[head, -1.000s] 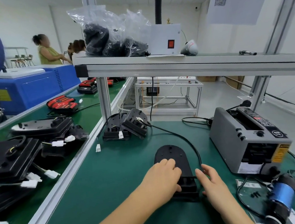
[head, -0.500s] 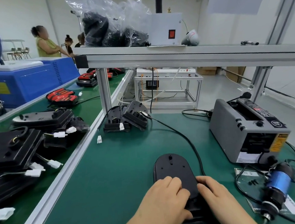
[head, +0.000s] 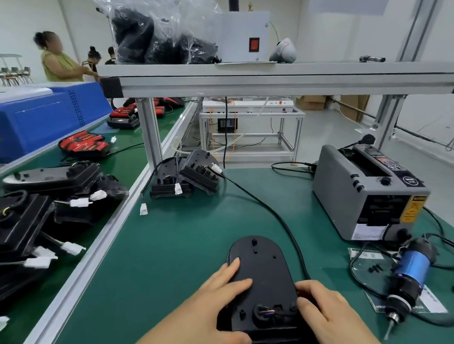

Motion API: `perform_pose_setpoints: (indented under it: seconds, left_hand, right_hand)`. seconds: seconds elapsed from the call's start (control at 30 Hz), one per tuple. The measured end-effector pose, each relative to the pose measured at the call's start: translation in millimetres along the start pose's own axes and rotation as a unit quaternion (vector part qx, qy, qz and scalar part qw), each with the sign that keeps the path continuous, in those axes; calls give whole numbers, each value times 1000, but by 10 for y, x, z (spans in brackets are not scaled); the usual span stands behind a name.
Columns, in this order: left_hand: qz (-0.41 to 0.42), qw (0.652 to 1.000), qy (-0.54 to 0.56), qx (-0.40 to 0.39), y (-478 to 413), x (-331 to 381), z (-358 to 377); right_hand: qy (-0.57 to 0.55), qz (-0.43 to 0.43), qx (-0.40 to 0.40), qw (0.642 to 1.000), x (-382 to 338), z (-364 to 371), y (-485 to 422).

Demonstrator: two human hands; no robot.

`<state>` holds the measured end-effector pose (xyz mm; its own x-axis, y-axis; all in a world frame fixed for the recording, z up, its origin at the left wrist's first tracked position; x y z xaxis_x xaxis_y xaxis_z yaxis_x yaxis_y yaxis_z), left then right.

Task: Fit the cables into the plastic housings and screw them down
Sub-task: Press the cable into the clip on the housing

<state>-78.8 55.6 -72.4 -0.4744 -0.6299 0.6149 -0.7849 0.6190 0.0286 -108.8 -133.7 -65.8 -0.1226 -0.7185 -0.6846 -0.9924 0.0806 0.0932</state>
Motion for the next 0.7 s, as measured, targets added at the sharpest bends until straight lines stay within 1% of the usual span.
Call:
perform_pose_setpoints:
  seconds: [0.1,0.2,0.27,0.33,0.43,0.53,0.7]
  left_hand:
    - [-3,1000,23,-9,0,-28,-12]
    - [-16,999,42,8,24,-56,-17]
    - [-22,997,64,38,62,-69,-35]
    - [-19,992,85,89,109,-68,-76]
    - [-7,985,84,147,164,-23,-83]
    - [-6,981,82,175,182,14,-39]
    - [-20,972,112,204,209,2,-27]
  right_hand:
    - [1,-7,1,1000,6,10,25]
    - [-11,-11,1,1000,27,17,30]
    - [-15,-17,8,1000,32,15,37]
    - [-18,-23,12,1000,34,16,39]
    - [-21,-25,6,999,56,28,24]
    - [-20,-30,3,999,81,34,5]
    - [-22,-25,2,999,96,37,-2]
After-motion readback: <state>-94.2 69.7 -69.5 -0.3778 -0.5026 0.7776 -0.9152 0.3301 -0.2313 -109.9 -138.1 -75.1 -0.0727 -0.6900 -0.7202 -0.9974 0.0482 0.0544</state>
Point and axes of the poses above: each hand's wrist, its own y-axis away from the middle knuckle, its own z-axis out of the palm, x = y × z, the point moved 8 cm from there along -y, towards the middle knuckle, and after that the axes turned 5 degrees about -y, right-handed, at the moved point
